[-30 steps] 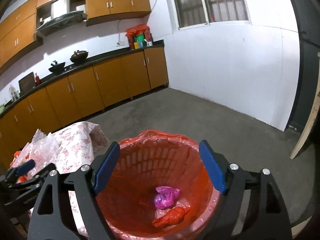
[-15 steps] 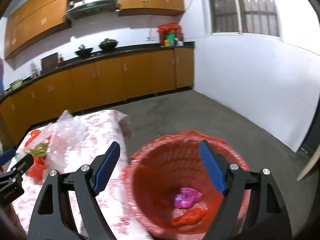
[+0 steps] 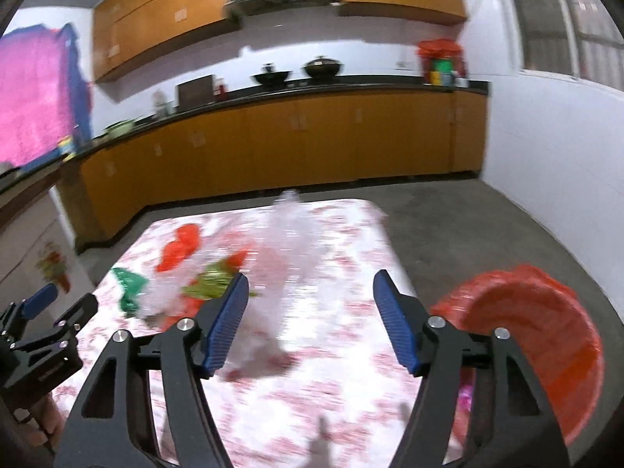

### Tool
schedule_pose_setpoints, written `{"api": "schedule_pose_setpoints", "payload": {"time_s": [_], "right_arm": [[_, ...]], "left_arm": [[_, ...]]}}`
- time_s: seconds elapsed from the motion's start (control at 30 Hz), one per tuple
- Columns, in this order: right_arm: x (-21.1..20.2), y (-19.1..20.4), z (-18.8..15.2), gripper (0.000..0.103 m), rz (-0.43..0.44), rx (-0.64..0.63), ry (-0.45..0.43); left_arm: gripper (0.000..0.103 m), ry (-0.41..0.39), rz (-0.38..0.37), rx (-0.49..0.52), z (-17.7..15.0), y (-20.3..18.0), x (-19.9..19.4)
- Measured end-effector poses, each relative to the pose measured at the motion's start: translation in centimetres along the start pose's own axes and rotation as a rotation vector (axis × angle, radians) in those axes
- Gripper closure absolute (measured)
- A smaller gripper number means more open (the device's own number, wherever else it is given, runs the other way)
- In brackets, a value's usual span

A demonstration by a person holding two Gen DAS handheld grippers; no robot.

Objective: Collect trash
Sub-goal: 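Return both tools to the table and grasp the yellow-green bag with the right tool, then lift the yellow-green bag with the right tool while the left tool grasps bubble wrap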

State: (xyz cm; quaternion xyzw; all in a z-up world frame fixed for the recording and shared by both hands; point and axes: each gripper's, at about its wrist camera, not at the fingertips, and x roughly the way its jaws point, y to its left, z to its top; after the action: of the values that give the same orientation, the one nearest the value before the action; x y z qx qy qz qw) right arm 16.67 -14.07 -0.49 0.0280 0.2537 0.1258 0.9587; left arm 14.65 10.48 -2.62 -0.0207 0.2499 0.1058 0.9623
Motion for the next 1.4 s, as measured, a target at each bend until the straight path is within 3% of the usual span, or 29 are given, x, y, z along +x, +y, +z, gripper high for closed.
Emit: {"api": "schedule_pose_setpoints", "payload": {"time_s": [0.17, 0.4, 0.67, 0.83, 1.4], "right_arm": [[2.7, 3.1, 0.0, 0.045, 0.058, -0.04, 0.045], [4.4, 4.7, -0.8, 0.052, 0.074, -0.067, 0.091], [6.9, 4.5, -1.8, 0.074, 0.08, -0.071, 0.18], [7.3, 4.6, -2.5, 0.1, 0.094, -0.083, 0.222], [2.7, 2.3, -0.2, 0.102, 0.117, -0.012, 0.113]], "left_arm": [[0.016, 0.001, 0.033, -0.035, 0.0, 2.8, -0.1], [0.016, 0.011, 0.047, -0.065, -0.4, 4.7, 0.1], [0.016, 0.032, 0.023, -0.082, -0.9, 4.8, 0.6], [0.016, 0.039, 0.007, -0.08, -0.9, 4.3, 0.9], [0.023, 0.055, -0.115, -0.038, 0.9, -0.1, 2.9]]}}
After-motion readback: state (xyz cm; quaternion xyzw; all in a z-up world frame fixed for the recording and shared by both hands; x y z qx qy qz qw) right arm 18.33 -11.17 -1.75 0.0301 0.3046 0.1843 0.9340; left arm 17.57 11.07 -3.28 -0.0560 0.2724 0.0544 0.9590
